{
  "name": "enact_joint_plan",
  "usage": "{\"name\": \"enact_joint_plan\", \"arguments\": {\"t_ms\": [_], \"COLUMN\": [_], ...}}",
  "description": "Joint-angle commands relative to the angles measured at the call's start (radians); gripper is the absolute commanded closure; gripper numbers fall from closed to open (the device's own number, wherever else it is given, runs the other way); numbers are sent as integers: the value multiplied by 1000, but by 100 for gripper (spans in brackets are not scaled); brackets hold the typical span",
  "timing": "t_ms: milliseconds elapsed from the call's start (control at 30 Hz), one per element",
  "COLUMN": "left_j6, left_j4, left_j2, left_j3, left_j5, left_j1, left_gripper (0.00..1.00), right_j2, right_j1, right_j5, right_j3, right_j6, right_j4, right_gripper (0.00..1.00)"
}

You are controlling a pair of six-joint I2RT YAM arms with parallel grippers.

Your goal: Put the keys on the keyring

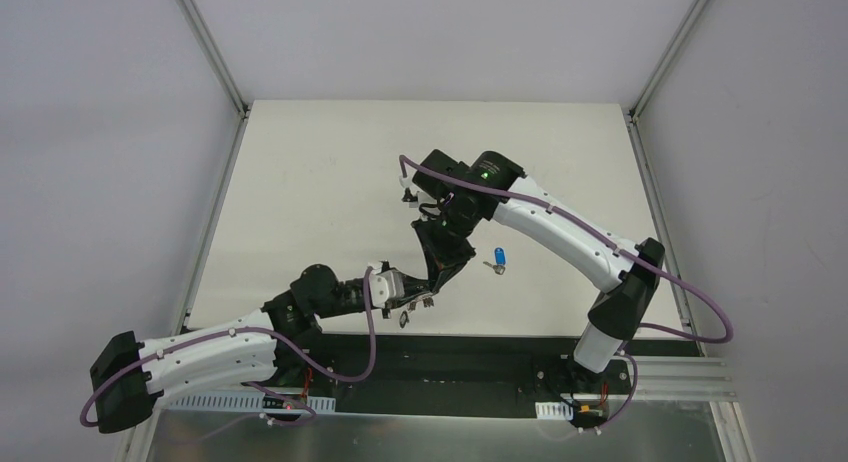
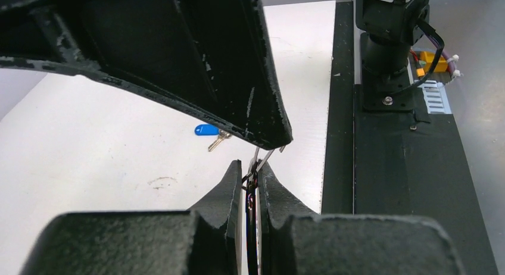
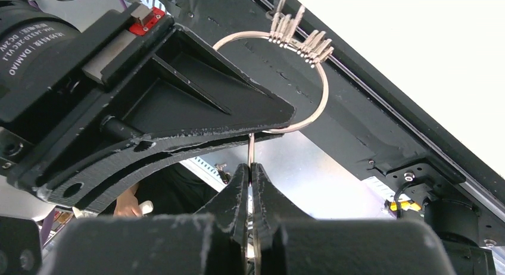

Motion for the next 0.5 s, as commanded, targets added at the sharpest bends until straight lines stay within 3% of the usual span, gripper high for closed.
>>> {"name": "enact_joint_plan", "arguments": {"t_ms": [0,133,233,333,467], "left_j6": [-12,-29,-46,-69,-89], "left_j4": [67,56,56,57,38], "left_j2": [-30,-35,-51,-74,-81], "left_j3": [40,48,49,48,55], "left_j5": [56,62,42,24,3], "left_j1": [-3,-2,-2,-2,-2], "left_gripper": [100,100,100,100,100], "right_j2": [5,-4,-20,-43,-101], "right_j1": [6,8,7,8,7], "right_j5": [-12,-7,-2,11,58], "right_j3": [45,45,32,14,-1], "right_j6": [22,29,32,33,38], "right_j4": [4,17,32,58,121], "right_gripper": [100,100,91,70,53]}}
